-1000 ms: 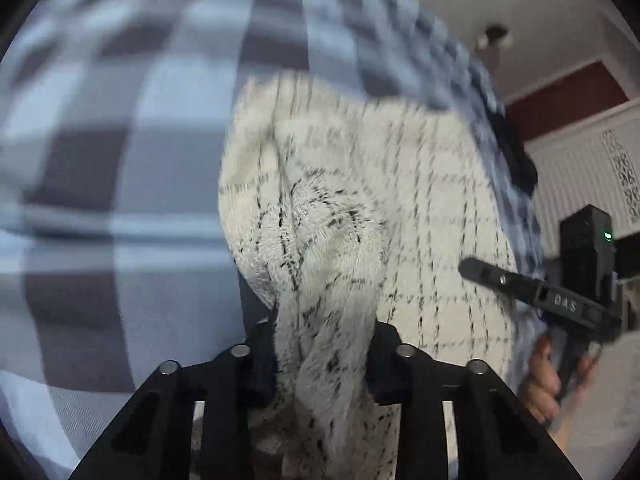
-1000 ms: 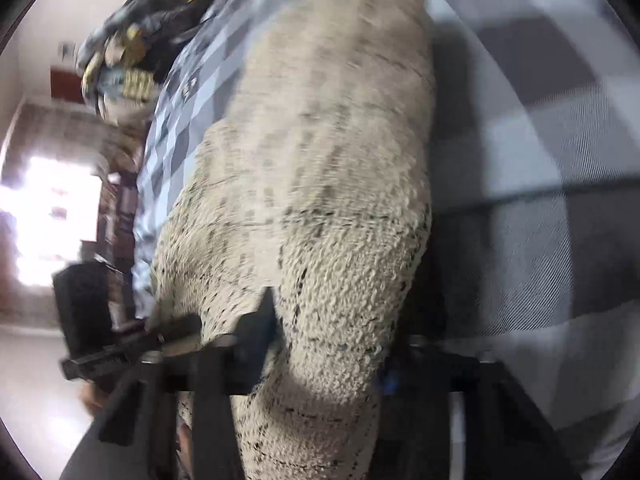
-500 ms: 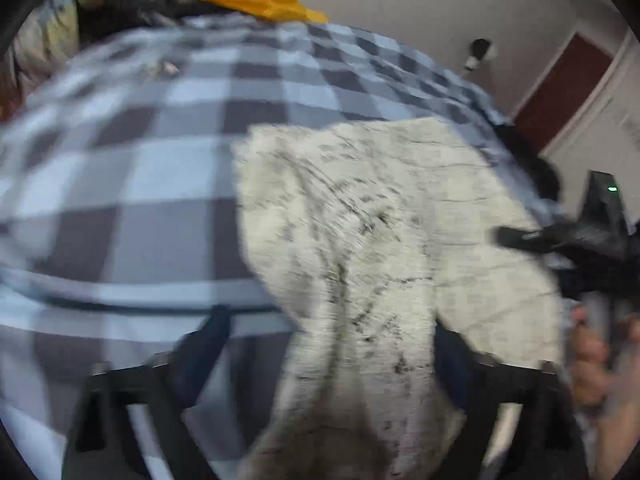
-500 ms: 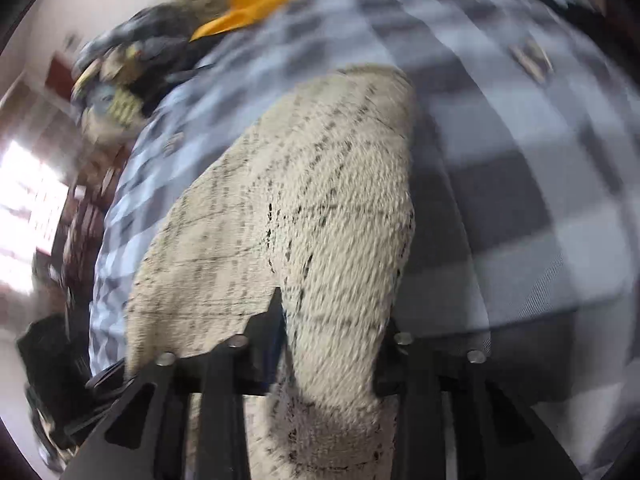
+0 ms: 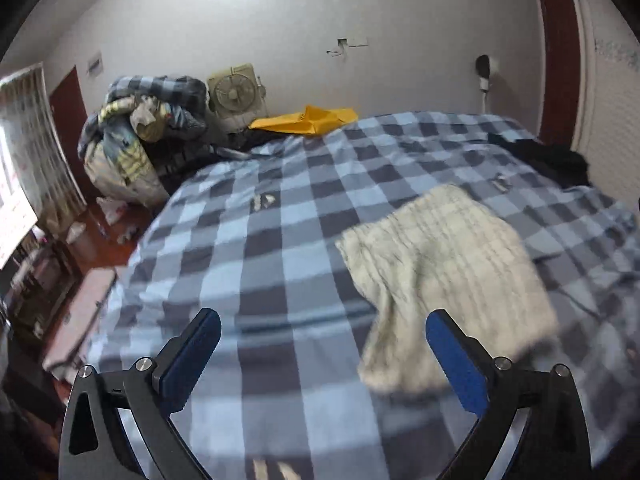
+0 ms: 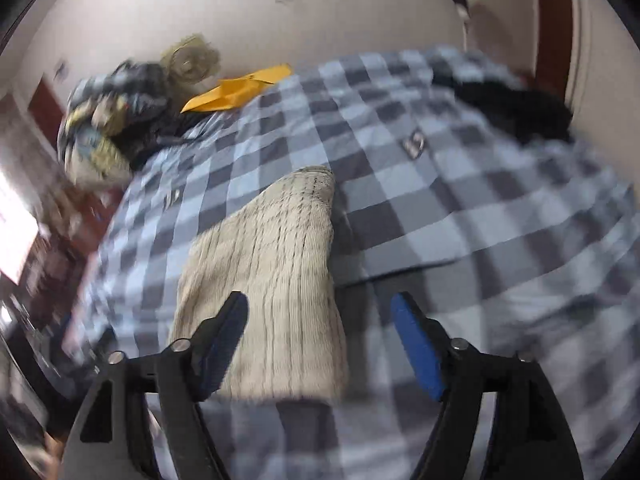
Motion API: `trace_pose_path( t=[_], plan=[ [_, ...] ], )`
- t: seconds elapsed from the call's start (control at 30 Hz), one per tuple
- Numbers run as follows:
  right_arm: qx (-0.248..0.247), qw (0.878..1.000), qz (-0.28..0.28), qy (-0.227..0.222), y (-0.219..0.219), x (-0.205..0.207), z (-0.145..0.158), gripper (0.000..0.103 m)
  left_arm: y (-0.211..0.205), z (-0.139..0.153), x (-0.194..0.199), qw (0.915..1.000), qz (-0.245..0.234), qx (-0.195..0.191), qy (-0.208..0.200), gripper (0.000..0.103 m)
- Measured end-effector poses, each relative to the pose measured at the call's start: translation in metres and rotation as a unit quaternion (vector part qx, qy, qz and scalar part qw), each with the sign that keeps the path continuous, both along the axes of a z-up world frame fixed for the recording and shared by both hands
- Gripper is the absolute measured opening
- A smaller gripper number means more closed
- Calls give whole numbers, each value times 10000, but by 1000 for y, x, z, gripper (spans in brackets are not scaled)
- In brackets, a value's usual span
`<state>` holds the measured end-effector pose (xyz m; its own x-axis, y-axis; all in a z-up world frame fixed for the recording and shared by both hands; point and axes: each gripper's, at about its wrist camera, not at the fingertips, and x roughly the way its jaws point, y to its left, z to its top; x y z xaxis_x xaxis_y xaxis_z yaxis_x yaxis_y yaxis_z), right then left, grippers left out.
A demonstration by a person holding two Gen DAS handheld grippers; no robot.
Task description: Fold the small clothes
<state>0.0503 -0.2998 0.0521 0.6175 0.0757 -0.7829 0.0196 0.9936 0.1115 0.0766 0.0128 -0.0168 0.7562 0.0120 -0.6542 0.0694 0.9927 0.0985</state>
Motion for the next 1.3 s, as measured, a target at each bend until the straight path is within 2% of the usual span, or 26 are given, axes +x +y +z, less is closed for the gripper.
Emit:
trace_pose_path(
  t=[0.03, 0.1, 0.17, 0.23, 0.3, 0.43, 0.53, 0.77, 0.9, 1.03, 1.3],
  plan=[
    [-299, 9994, 158, -100, 8, -21, 10, 89, 3, 0, -14, 10000, 7, -1, 91, 103],
    [-893, 9950, 375, -245, 22, -44, 15, 91, 4, -4, -29, 9996, 131, 143, 181, 103],
    [-1431, 9874, 452, -511, 25, -66, 7, 91, 3, -8, -37, 9995, 197, 227, 107, 103],
    [-1778, 9803, 547, -670, 32, -70, -7, 91, 4, -6, -43, 9995, 216, 230, 32, 103],
    [-1941, 9767, 693, -602, 39, -68, -30, 91, 1, -6, -42, 9996, 207, 200, 9, 103],
    [-1591, 9839, 776, -254, 35, -58, -72, 91, -3, -14, -33, 9995, 192, 60, 244, 103],
    [-1392, 9890, 497, -26, 25, -52, -93, 91, -6, -23, -33, 9992, 69, 30, 393, 103],
    [-1037, 9944, 180, 104, 8, -42, -96, 91, -32, -32, -30, 9971, -148, 481, 567, 103],
    [-957, 9951, 104, 207, 6, -42, -103, 91, -38, -31, -32, 9970, -281, 483, 543, 103],
    [-892, 9960, 97, 57, 6, -46, -99, 91, -43, -29, -37, 9966, -403, 493, 518, 103],
    [-1120, 9935, 184, -47, 15, -50, -95, 91, -47, -26, -39, 9962, -505, 491, 506, 103]
  ],
)
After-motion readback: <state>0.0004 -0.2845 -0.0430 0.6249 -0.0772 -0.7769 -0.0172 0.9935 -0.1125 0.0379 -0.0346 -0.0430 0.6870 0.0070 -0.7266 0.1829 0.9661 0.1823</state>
